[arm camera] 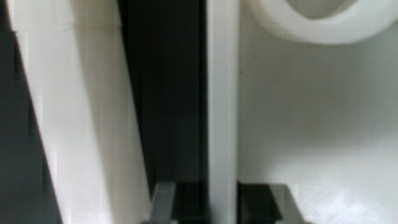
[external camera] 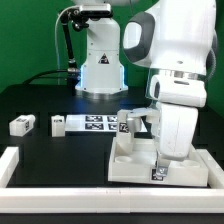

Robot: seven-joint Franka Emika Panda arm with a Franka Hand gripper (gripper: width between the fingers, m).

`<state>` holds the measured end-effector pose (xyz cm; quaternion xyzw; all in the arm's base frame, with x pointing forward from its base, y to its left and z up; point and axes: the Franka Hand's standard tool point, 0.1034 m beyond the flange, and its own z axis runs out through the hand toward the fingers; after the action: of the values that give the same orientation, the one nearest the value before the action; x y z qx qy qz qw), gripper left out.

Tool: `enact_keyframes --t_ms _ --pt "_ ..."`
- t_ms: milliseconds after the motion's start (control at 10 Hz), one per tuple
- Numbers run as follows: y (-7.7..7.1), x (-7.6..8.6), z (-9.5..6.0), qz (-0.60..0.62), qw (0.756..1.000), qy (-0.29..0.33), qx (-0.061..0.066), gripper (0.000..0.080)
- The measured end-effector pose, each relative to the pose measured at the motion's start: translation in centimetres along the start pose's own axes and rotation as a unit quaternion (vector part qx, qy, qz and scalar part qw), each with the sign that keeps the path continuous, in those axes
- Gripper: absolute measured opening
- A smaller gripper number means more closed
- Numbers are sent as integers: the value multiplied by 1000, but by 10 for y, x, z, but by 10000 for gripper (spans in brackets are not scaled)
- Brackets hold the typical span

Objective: Assemble square table

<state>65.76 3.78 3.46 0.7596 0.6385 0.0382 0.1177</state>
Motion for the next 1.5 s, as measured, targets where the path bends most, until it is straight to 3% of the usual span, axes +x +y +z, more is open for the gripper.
enact_keyframes --t_ms 300,600,900,1000,1100,1300,1400,1500 --pt "1 8 0 -19 1000 4 -7 65" --pt "19 20 -1 -42 999 0 -14 67" --pt "24 19 -1 -42 999 -8 -8 67" --pt "24 18 -1 -42 999 -8 -8 248" --pt "24 18 -1 -41 999 -9 -8 248" --pt "24 17 0 -41 999 -9 -8 561" --pt "24 17 0 -41 999 -9 -8 623" --pt "24 17 0 -41 999 -9 -8 623"
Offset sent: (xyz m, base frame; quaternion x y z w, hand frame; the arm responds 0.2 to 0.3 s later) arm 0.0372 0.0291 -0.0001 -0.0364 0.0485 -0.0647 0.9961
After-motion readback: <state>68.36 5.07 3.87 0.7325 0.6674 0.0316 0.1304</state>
